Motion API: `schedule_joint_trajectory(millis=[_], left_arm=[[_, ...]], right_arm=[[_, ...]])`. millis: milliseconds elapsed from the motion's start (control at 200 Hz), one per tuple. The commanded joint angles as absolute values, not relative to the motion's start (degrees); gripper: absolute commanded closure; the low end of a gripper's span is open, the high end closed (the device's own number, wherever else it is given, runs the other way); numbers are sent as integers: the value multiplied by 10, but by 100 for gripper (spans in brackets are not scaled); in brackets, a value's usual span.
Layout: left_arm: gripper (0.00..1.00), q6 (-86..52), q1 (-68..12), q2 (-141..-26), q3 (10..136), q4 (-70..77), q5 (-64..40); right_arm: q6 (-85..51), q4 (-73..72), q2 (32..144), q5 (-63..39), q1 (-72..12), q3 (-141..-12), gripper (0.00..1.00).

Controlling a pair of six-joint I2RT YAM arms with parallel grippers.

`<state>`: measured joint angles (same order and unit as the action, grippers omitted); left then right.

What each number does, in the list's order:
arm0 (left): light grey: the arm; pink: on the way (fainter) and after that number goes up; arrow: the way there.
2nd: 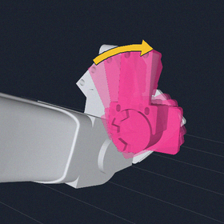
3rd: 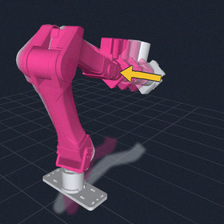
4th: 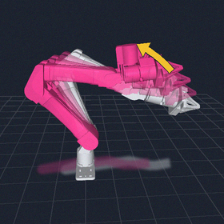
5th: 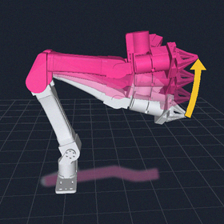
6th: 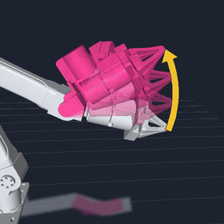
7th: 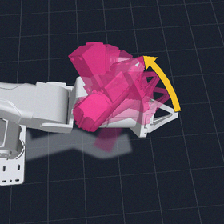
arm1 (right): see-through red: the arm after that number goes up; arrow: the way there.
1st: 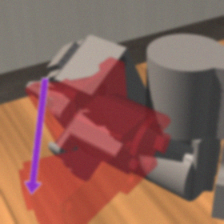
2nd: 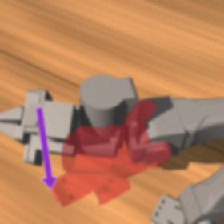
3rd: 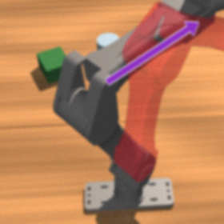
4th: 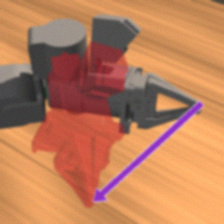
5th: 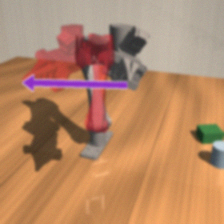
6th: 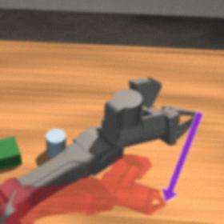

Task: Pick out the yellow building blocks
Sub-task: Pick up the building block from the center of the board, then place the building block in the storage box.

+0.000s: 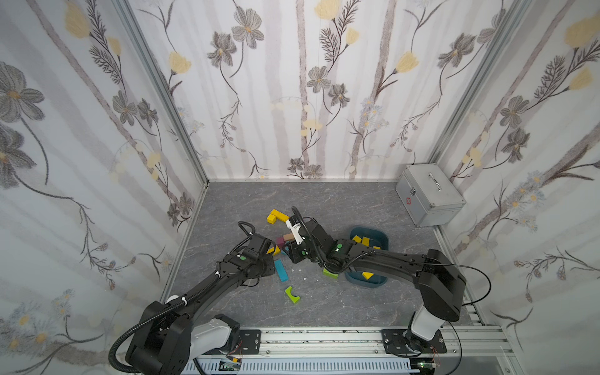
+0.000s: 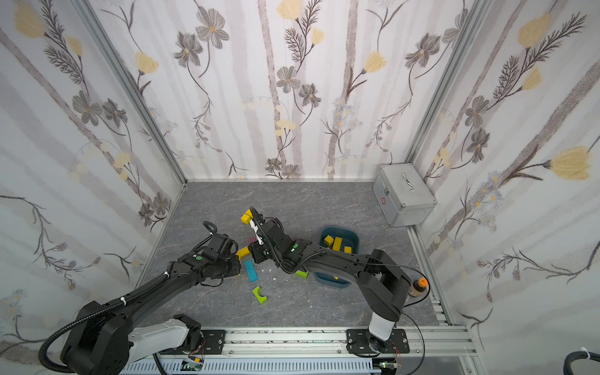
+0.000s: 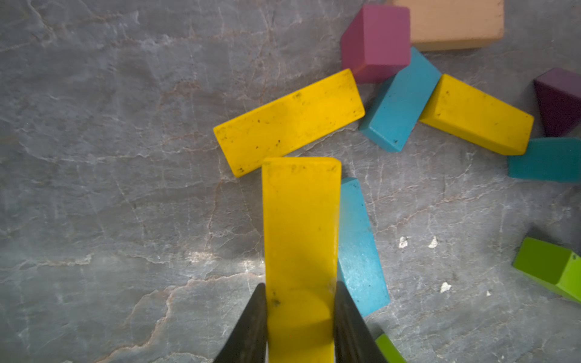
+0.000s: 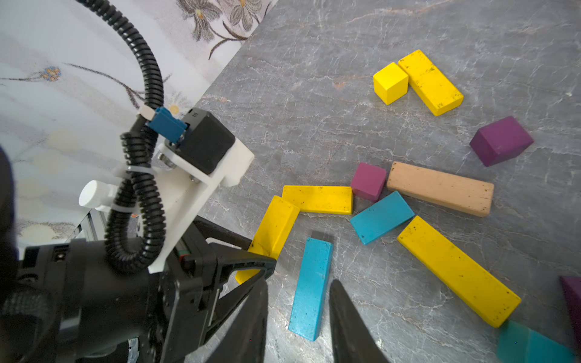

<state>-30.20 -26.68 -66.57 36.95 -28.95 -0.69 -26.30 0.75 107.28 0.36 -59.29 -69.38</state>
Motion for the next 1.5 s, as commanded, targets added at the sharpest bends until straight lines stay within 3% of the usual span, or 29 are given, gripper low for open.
schedule_joint_trajectory(millis=[0,859,1494], left_arm=[[69,-306,-267,-658,383,-296,-5],[70,-297,-272,-670,422,-271,-32],[71,-294,-300,-754,480,-232,-50]], right_arm=[[-256,-15,1059,28,-592,-682,65],[-269,8,1012,72,-579,-650,65],[-300,12,961,110,-556,-577,65]])
